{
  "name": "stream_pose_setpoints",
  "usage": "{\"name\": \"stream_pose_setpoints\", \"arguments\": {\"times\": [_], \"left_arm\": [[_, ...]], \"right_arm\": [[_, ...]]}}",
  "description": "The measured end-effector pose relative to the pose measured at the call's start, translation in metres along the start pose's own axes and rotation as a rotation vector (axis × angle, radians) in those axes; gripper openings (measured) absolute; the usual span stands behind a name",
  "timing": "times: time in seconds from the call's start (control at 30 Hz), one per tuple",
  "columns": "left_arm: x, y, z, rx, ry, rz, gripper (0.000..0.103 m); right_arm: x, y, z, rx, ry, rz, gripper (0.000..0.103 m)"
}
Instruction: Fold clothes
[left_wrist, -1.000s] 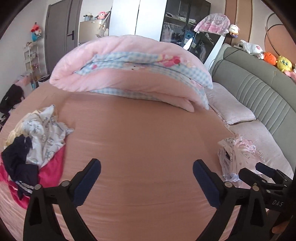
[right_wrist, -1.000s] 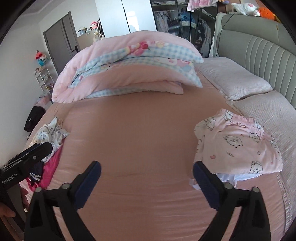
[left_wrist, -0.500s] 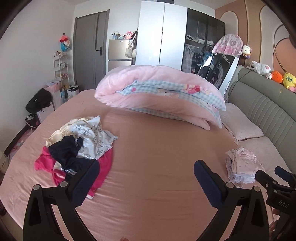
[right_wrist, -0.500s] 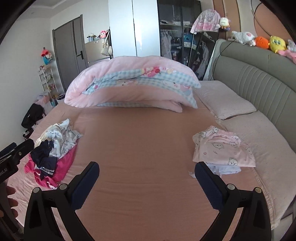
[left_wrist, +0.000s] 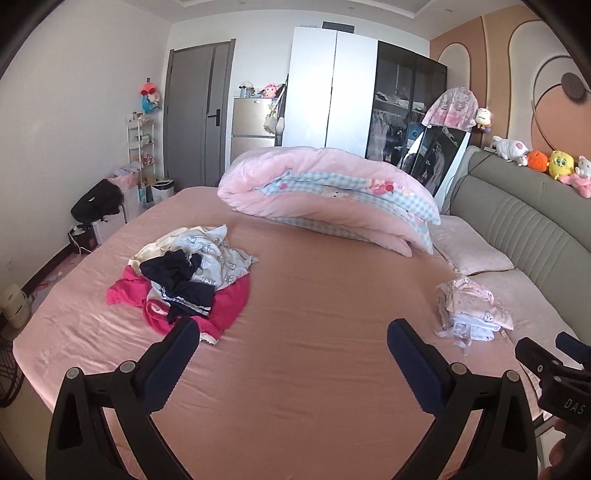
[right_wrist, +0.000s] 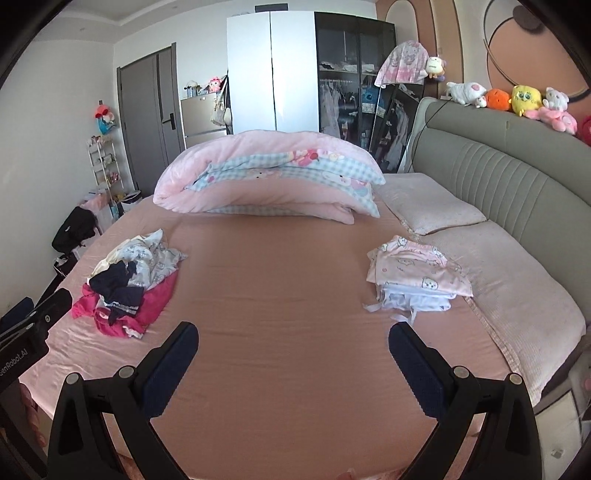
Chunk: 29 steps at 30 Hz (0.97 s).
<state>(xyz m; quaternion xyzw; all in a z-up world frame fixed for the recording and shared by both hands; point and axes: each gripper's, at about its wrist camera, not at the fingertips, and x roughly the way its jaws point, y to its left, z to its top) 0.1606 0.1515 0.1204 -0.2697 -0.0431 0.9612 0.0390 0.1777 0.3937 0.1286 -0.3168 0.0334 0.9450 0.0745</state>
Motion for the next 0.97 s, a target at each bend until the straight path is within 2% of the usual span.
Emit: {"name": "stream_pose_setpoints", "arguments": {"times": [0.17, 0.23, 0.37, 0.5, 0.7, 0.97], "left_arm": [[-0.021, 0.008, -0.031, -0.021, 0.012, -0.012, 0.103], [-0.027, 0.009, -0.044, -0.030, 0.021, 0.017, 0.103], [-0.031, 0.002, -0.066, 0.037, 0.063, 0.059, 0.103], [-0.026, -0.002, -0.078, 0.053, 0.107, 0.039, 0.103], [-0.026, -0.015, -0.076, 0.092, 0.108, 0.019, 0.103], [-0.022, -0.014, -0.075, 0.065, 0.120, 0.026, 0.103]], "right_arm": [[-0.023, 0.006, -0.041, -0.008, 0.003, -0.035, 0.103], [-0.026, 0.006, -0.056, -0.003, 0.017, -0.043, 0.103], [-0.028, 0.003, -0.080, 0.001, 0.047, -0.043, 0.103], [-0.025, 0.001, -0.085, 0.002, 0.046, -0.066, 0.103], [-0.025, -0.002, -0.080, 0.007, 0.034, -0.073, 0.103], [-0.030, 0.008, -0.074, -0.018, 0.019, -0.047, 0.103]]}}
